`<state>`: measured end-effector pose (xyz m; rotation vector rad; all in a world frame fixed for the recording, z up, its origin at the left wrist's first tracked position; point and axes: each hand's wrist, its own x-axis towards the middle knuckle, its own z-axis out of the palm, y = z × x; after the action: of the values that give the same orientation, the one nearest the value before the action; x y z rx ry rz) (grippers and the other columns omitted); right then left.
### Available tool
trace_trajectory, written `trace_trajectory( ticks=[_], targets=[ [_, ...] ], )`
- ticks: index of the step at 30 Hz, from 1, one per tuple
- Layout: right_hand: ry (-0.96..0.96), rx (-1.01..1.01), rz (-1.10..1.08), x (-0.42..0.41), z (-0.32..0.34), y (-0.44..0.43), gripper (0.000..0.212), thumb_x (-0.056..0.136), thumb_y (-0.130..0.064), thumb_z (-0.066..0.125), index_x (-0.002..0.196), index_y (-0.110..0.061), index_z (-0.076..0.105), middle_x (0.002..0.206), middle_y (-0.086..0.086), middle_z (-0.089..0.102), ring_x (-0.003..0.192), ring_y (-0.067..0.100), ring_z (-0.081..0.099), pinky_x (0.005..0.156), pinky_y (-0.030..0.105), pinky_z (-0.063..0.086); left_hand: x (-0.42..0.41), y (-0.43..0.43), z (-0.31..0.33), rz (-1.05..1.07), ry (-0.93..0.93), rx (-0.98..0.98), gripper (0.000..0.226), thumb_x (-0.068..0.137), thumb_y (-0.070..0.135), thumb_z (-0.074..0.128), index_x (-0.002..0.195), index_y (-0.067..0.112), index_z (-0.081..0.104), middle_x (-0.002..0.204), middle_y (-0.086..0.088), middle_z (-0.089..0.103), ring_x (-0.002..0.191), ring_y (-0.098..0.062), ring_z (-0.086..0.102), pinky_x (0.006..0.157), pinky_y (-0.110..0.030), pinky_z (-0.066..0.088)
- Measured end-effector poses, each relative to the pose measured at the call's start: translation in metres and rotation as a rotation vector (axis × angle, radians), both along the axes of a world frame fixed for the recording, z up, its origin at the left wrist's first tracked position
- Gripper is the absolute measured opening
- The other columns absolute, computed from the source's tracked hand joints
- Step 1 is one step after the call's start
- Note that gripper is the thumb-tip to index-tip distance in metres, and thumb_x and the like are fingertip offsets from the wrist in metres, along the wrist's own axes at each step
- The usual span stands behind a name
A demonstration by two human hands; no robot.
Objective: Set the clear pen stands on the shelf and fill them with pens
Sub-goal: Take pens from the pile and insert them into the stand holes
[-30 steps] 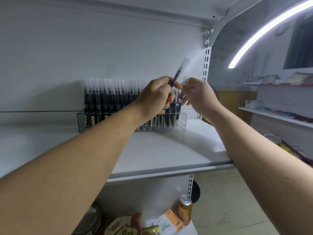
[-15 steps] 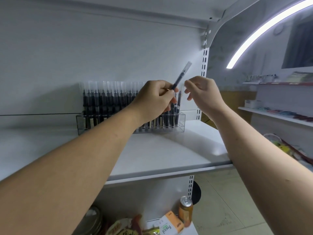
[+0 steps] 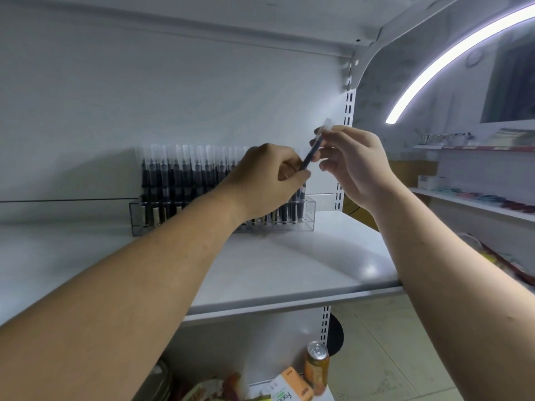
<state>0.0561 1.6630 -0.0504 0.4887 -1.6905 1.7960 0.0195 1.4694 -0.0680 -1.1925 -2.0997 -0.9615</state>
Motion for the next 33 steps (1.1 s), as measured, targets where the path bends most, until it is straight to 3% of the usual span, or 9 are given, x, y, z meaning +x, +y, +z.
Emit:
trace_trajectory(
  ticks=[5, 8, 11, 15, 22, 28, 33],
  targets=[
    [0.086, -0.15, -0.249, 0.0, 0.004, 0.012, 0.018, 0.101, -0.003, 0.054, 0.097, 0.001, 0.071, 0.077, 0.006, 0.064, 0.06, 0.011, 0.058, 0.06, 0.027, 0.045, 0.009, -0.006, 0.006, 0.038, 0.164, -0.065, 0.025, 0.101, 0.044, 0.065, 0.116, 0.026, 0.072, 0.104, 0.018, 0.074, 0.092, -0.008, 0.07, 0.085, -0.037, 0.06],
    [0.098, 0.031, -0.448, -0.004, 0.001, 0.014, 0.019, 0.1, -0.008, 0.056, 0.093, -0.006, 0.073, 0.076, 0.004, 0.069, 0.061, 0.008, 0.062, 0.062, 0.027, 0.051, 0.01, -0.009, 0.008, 0.068, 0.239, -0.093, 0.038, 0.103, 0.045, 0.062, 0.134, 0.024, 0.064, 0.128, 0.011, 0.068, 0.115, -0.01, 0.063, 0.099, -0.037, 0.054],
    [0.131, 0.22, -0.5, -0.005, -0.003, 0.01, 0.016, 0.1, -0.007, 0.057, 0.095, -0.004, 0.072, 0.082, 0.015, 0.073, 0.063, 0.011, 0.065, 0.061, 0.026, 0.053, 0.01, -0.013, 0.011, 0.128, 0.294, -0.109, 0.052, 0.102, 0.051, 0.058, 0.145, 0.022, 0.056, 0.142, 0.006, 0.063, 0.129, -0.014, 0.058, 0.108, -0.041, 0.049],
    [0.152, 0.318, -0.488, -0.007, -0.005, 0.008, 0.016, 0.101, -0.005, 0.058, 0.104, 0.003, 0.071, 0.09, 0.022, 0.074, 0.064, 0.013, 0.068, 0.06, 0.022, 0.053, 0.009, -0.016, 0.013, 0.195, 0.311, -0.137, 0.061, 0.099, 0.059, 0.051, 0.149, 0.024, 0.052, 0.145, 0.006, 0.061, 0.134, -0.017, 0.056, 0.11, -0.048, 0.048],
    [0.077, 0.568, -0.465, -0.008, -0.012, 0.002, 0.014, 0.096, -0.004, 0.058, 0.099, -0.004, 0.072, 0.078, 0.009, 0.075, 0.067, 0.018, 0.071, 0.065, 0.02, 0.054, 0.008, -0.017, 0.013, 0.223, 0.284, -0.157, 0.062, 0.098, 0.06, 0.05, 0.149, 0.024, 0.052, 0.147, 0.005, 0.061, 0.135, -0.018, 0.055, 0.112, -0.048, 0.047],
    [0.066, 0.621, -0.47, -0.007, -0.013, 0.001, 0.014, 0.097, -0.007, 0.059, 0.099, -0.008, 0.072, 0.076, 0.005, 0.075, 0.067, 0.015, 0.072, 0.064, 0.017, 0.053, 0.007, -0.017, 0.012, 0.245, 0.28, -0.174, 0.064, 0.097, 0.062, 0.049, 0.148, 0.024, 0.052, 0.146, 0.005, 0.062, 0.134, -0.018, 0.056, 0.111, -0.048, 0.048],
    [0.075, 0.668, -0.495, -0.009, -0.013, -0.001, 0.012, 0.097, -0.007, 0.059, 0.096, -0.008, 0.07, 0.072, -0.001, 0.072, 0.062, 0.007, 0.069, 0.066, 0.026, 0.057, 0.005, -0.018, 0.012, 0.254, 0.286, -0.179, 0.057, 0.101, 0.057, 0.055, 0.147, 0.023, 0.053, 0.145, 0.005, 0.062, 0.133, -0.019, 0.057, 0.111, -0.049, 0.047]
  ],
)
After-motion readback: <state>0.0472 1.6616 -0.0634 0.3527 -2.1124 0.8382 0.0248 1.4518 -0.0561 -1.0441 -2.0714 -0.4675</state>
